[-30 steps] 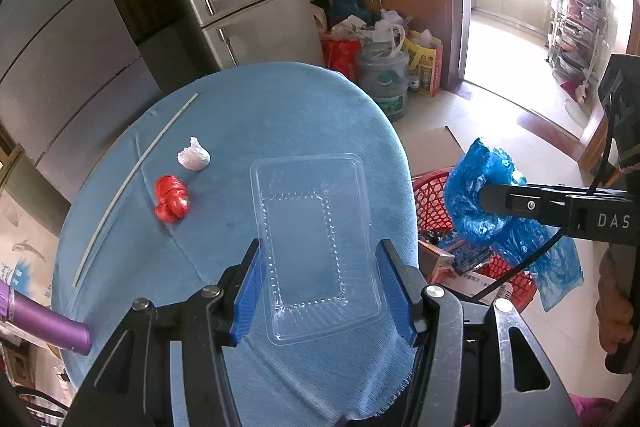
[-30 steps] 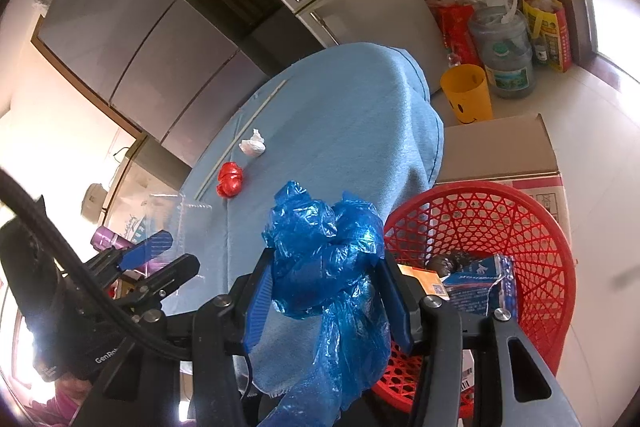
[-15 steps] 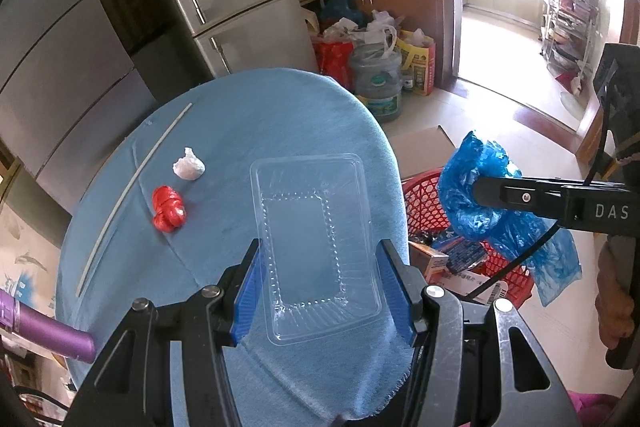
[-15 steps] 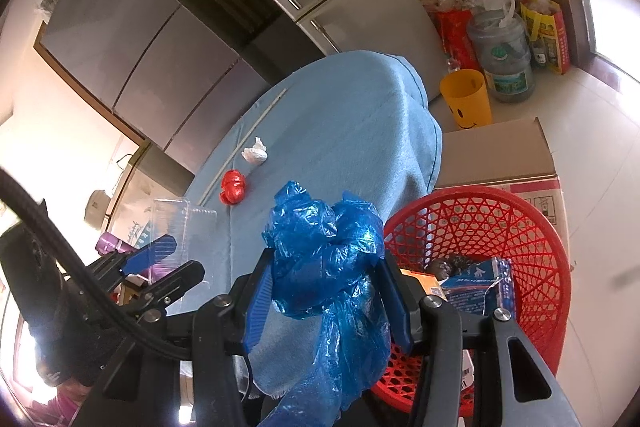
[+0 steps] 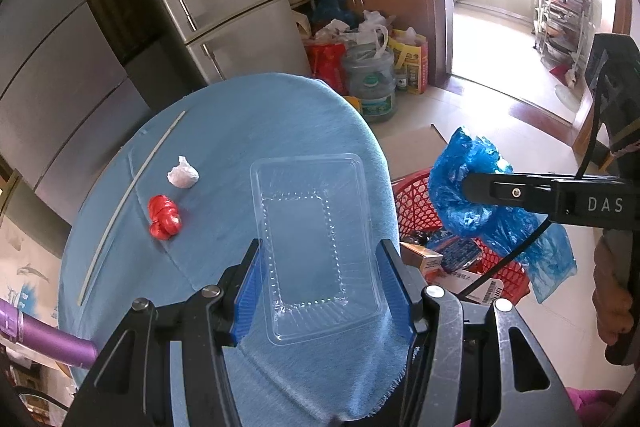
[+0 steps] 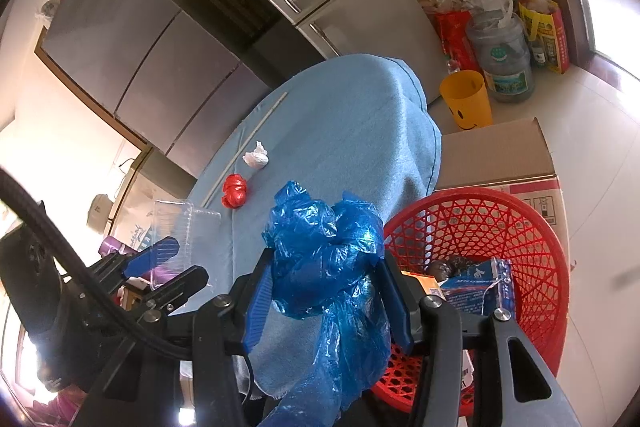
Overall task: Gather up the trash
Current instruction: 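Hold the blue bag over the basket with the right gripper while the left gripper brings the container above it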
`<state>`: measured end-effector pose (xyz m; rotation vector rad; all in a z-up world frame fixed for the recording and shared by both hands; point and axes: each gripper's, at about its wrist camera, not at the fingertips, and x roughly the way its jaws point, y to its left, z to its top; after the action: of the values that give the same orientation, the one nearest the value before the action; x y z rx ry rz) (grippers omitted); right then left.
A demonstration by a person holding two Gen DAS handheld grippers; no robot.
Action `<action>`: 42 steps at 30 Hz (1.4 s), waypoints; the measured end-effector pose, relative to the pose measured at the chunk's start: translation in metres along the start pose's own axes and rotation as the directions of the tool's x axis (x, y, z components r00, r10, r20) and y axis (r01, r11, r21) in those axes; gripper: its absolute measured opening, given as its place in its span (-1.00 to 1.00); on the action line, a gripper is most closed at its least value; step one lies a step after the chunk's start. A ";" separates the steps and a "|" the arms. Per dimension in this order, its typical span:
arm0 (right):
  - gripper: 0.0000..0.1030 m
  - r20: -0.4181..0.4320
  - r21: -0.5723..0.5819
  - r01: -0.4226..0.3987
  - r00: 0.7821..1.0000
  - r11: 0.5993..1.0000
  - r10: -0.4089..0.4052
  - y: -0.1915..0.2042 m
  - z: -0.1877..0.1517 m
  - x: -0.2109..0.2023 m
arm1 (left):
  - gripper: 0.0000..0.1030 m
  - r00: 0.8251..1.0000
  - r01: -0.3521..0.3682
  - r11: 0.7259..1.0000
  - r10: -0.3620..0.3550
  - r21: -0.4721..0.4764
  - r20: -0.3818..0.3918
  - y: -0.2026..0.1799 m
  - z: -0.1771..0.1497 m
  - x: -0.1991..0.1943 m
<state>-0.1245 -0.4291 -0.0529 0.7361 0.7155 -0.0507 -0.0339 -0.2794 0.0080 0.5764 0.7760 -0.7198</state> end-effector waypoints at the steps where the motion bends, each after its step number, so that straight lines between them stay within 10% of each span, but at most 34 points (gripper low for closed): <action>1: 0.03 -0.001 0.002 -0.001 1.000 1.000 0.001 -0.001 0.001 0.000 | 0.11 1.000 0.004 1.000 -0.004 0.001 -0.001 0.000 0.000 0.000; 29: 0.06 0.017 0.092 0.039 0.999 0.995 -0.041 -0.041 0.010 -0.018 | 0.11 0.964 0.266 0.964 -0.267 -0.015 -0.015 -0.014 0.000 0.022; 42: 0.06 0.034 0.084 0.071 0.997 0.994 -0.074 -0.063 0.006 -0.046 | 0.11 0.970 0.242 0.970 -0.241 0.023 -0.028 -0.027 0.006 0.031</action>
<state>-0.1737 -0.4892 -0.0588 0.7860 0.7078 -0.1603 -0.0365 -0.3113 -0.0182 0.5200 0.8698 -0.9496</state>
